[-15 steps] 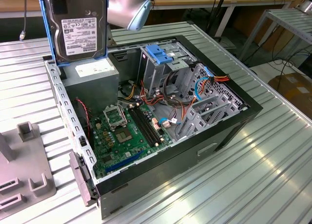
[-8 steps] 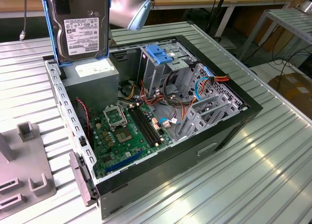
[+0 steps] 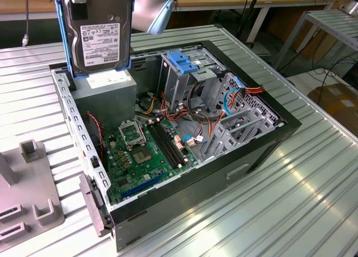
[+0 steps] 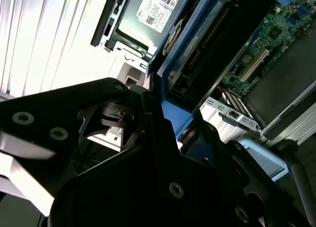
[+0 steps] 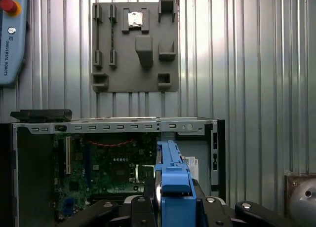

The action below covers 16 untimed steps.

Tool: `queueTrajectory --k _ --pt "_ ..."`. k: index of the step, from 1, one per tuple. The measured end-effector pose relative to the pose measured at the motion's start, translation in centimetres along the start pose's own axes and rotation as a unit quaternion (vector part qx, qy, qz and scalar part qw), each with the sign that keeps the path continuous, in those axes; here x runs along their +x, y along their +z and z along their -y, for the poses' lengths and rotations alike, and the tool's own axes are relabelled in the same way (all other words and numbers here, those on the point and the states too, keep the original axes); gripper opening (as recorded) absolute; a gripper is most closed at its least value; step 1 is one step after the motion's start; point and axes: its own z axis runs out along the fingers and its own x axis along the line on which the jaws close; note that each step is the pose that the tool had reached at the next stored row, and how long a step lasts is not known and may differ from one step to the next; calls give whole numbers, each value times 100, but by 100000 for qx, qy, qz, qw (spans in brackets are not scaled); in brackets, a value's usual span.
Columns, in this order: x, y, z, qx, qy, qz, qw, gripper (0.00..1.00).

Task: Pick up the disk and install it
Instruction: 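Pick up the disk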

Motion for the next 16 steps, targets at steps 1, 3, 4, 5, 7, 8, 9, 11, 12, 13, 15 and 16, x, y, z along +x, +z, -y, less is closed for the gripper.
queueTrajectory --k 1,3,4,5,7,8,9,11,12,13,15,16 --pt "6 1 10 6 -1 3 100000 37" --pt "16 1 34 1 3 1 100000 37" --pt "20 1 48 2 2 3 100000 37" --pt "24 1 62 -1 1 -1 100000 37" --pt "34 2 100 1 1 2 100000 37" --pt "39 3 128 -2 -4 -3 100000 37" --pt "41 4 152 -2 0 -4 100000 37" --pt "43 7 203 -1 3 -2 100000 37" --pt "44 8 232 1 1 0 100000 37" --pt "44 9 259 -3 0 -5 100000 37" --pt "43 13 325 0 0 -2 100000 37" --pt "43 15 353 -1 3 -5 100000 37"
